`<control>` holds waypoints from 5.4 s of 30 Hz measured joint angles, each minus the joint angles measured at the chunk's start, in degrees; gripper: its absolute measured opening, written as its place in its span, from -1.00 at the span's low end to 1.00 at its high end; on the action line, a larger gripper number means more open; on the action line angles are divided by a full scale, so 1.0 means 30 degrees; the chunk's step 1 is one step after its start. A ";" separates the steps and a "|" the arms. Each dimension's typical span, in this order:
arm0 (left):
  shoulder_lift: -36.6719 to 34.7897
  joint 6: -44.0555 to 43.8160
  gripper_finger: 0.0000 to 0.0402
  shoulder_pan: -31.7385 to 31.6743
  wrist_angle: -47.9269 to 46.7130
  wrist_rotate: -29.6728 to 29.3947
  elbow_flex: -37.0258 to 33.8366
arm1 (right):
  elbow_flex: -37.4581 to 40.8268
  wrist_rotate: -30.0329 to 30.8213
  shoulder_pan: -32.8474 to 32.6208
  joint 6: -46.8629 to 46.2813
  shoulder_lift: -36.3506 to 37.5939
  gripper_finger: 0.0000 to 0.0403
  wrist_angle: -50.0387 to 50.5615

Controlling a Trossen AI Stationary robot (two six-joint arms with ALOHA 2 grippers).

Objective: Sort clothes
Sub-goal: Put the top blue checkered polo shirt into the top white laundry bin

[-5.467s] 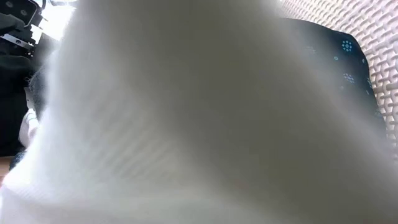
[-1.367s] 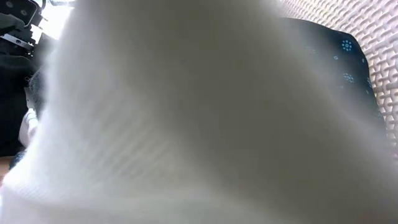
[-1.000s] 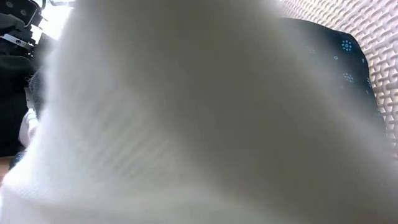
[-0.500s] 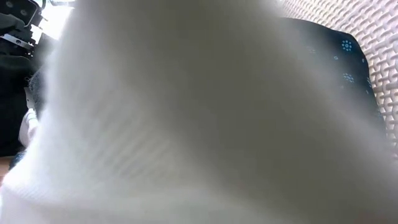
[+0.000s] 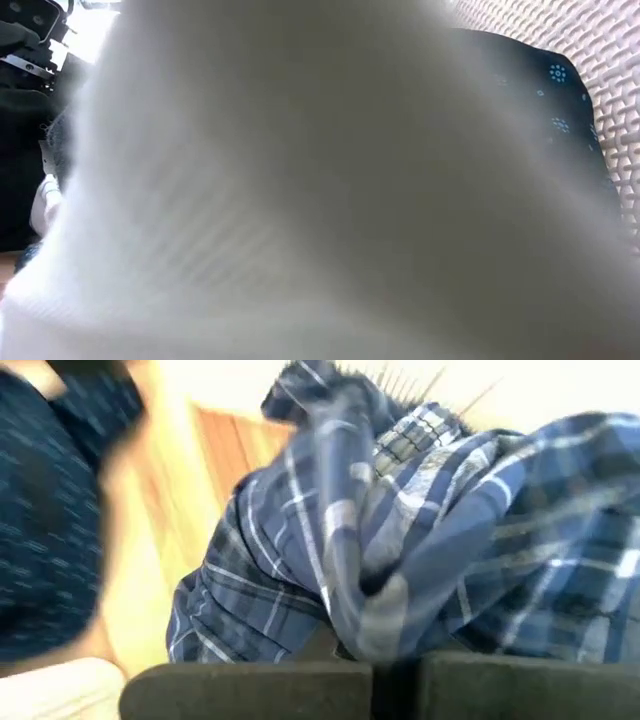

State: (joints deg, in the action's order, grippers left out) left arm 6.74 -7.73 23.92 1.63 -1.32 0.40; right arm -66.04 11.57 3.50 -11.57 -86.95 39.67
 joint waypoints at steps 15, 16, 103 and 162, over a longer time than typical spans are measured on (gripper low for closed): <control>0.0001 0.0001 0.10 0.0001 -0.0007 0.0000 0.0000 | -0.0036 0.0199 -0.1081 0.1365 0.6525 -1.00 -0.3823; -0.0002 0.0004 0.10 -0.0006 0.0000 0.0000 0.0000 | -0.0036 0.0199 -0.1101 0.1595 0.6759 -1.00 -0.4346; -0.0005 0.3844 0.10 -0.0006 0.9289 -0.1967 0.0000 | -0.7715 -0.0369 -0.4870 0.8823 0.5872 -1.00 -0.3529; 2.2907 1.0937 0.97 -0.5842 1.2029 -0.1695 1.6587 | -0.7708 -0.3535 -0.1781 1.0389 0.4819 -1.00 -0.9172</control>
State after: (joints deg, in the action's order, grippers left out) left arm 75.46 25.08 6.39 37.71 -6.41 50.16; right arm -89.17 0.96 -1.85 19.59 -72.49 12.15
